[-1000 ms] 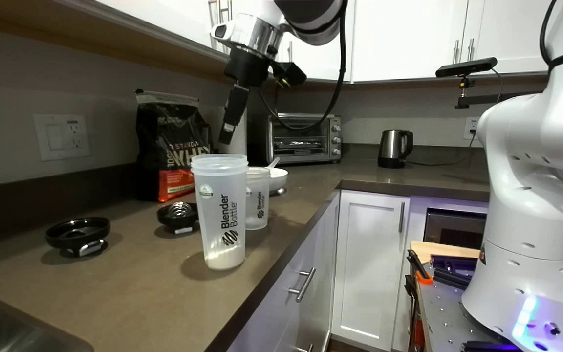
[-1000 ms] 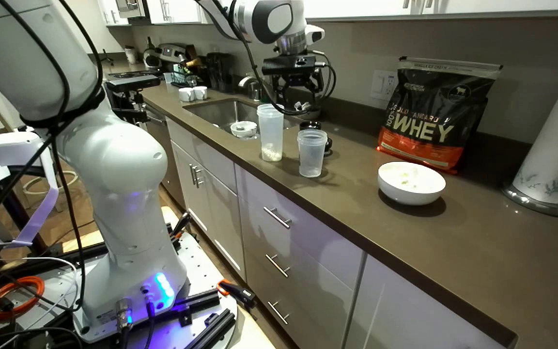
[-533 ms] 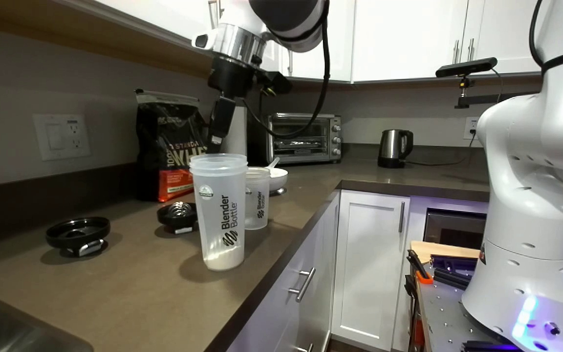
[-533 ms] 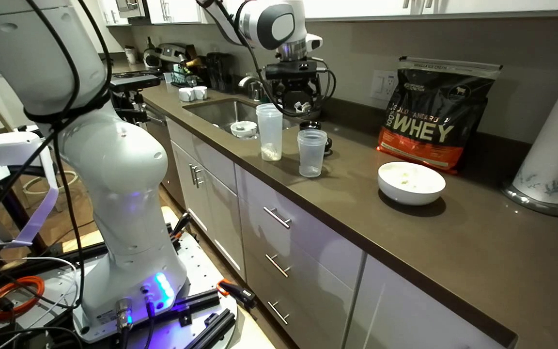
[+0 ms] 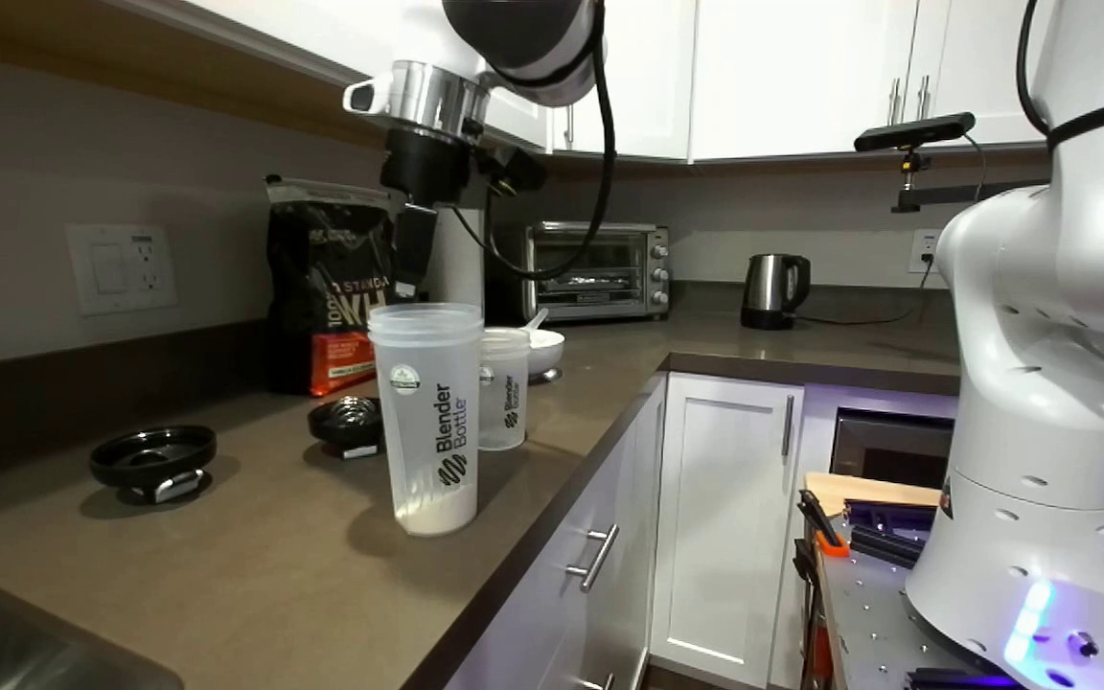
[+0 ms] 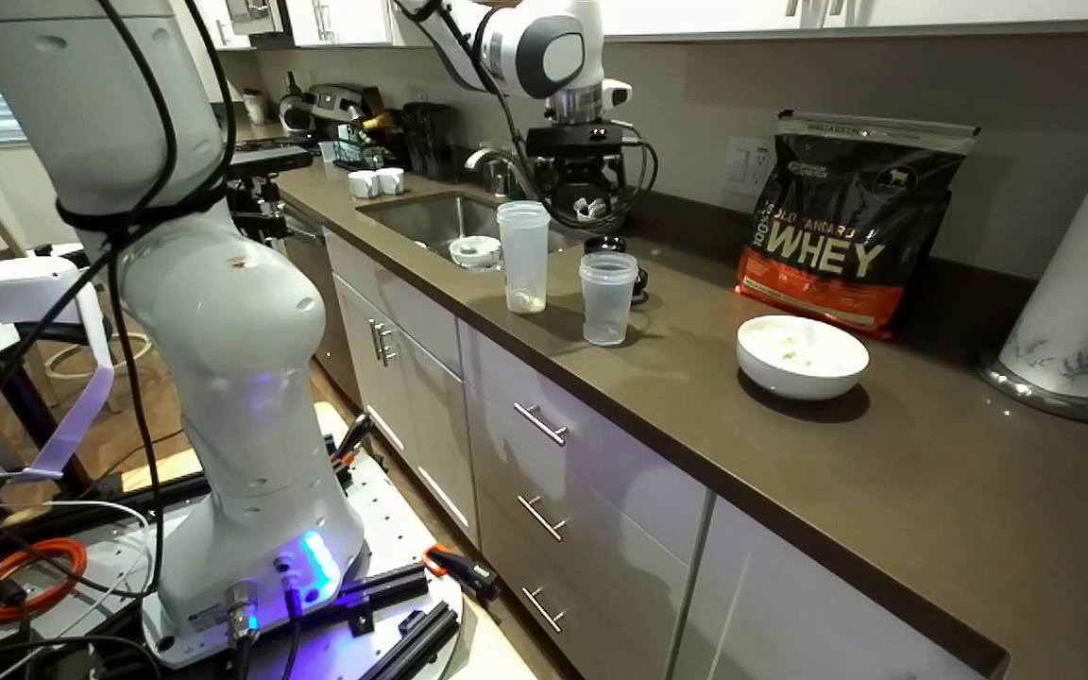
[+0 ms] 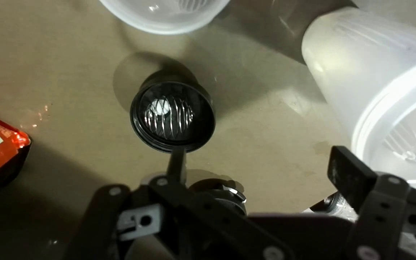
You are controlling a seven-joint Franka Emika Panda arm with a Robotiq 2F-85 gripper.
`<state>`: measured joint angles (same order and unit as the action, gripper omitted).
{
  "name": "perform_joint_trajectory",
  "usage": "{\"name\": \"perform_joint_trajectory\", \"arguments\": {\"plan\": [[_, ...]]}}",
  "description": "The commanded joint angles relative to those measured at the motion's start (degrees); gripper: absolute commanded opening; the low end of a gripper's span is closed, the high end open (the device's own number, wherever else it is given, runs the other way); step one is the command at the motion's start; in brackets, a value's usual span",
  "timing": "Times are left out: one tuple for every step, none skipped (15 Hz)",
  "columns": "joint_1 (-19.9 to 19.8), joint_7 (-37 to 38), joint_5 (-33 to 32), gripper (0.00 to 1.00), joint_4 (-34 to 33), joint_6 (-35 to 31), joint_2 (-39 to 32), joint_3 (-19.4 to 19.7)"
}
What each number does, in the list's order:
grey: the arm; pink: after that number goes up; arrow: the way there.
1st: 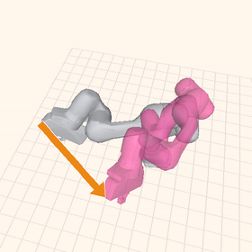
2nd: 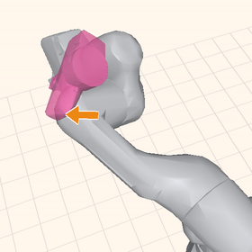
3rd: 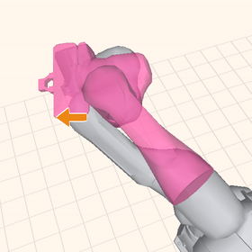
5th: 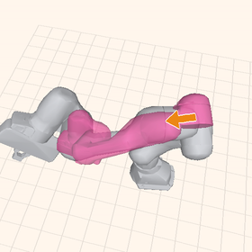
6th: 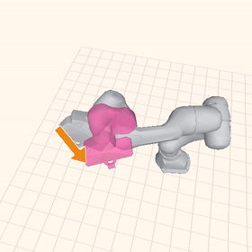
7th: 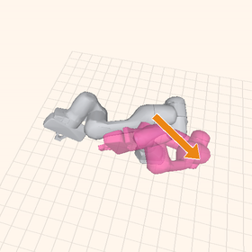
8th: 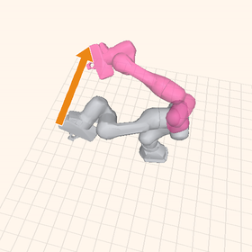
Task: Take the silver object from the black lid and place it in the clear cup at the right
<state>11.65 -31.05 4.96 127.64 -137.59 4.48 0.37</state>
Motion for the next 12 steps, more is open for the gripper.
{"name": "perform_joint_trajectory", "arguments": {"plan": [[-2.1,-0.49,-0.57,1.0,-2.5,3.43,-0.73,-1.72],[-2.25,-1.01,-0.14,1.0,-2.97,4.16,-0.91,-1.74],[-2.38,-1.48,0.27,1.0,-3.54,5.25,-1.13,-1.74],[-2.56,-2.02,0.62,1.0,-4.09,6.23,-1.4,-1.78],[-2.74,-2.17,0.38,1.0,-4.68,7.24,-1.76,-1.82],[-2.86,-2.4,0.48,1.0,-5.19,8.12,-2.05,-1.82],[-2.98,-2.55,0.42,1.0,-5.61,8.5,-2.42,-1.85],[-3.12,-2.74,0.3,1.0,-5.92,8.73,-2.7,-1.94],[-3.3,-2.9,0.05,1.0,-6.28,8.37,-3.24,-2.05],[-3.43,-3.03,-0.11,1.0,-6.45,7.98,-3.62,-2.12],[-3.35,-0.99,-0.02,1.0,-4.49,7.1,-1.96,-2.46],[-3.4,-1.02,-0.02,1.0,-4.56,7.07,-2.2,-2.53]]}}
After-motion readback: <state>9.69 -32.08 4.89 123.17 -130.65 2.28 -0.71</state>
